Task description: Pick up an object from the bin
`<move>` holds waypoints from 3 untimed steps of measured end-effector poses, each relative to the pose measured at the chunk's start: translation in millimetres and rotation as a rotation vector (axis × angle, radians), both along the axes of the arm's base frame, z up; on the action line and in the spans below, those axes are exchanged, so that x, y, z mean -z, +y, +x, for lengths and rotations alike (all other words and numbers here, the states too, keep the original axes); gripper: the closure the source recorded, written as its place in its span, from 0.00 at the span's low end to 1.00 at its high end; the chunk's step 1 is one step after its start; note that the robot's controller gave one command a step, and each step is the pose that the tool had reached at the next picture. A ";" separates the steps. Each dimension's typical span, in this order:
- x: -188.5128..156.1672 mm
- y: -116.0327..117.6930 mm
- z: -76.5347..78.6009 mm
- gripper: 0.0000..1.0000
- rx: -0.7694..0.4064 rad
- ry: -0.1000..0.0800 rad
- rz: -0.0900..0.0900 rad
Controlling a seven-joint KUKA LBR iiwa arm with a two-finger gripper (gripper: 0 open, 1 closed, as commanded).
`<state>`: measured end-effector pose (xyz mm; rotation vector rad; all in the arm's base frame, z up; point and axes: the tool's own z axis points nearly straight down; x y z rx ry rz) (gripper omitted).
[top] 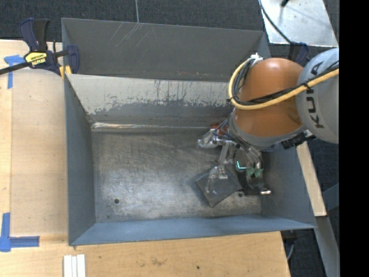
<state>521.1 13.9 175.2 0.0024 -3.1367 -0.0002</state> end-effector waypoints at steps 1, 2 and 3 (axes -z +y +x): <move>99.3 -33.5 18.6 0.00 -0.266 -0.006 0.001; 94.4 -32.7 22.3 1.00 -0.265 -0.018 0.000; 98.5 -80.4 9.9 1.00 -0.229 -0.025 0.008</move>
Offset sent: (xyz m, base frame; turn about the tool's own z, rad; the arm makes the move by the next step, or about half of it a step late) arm 0.0179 -0.0326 -0.0984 -0.2678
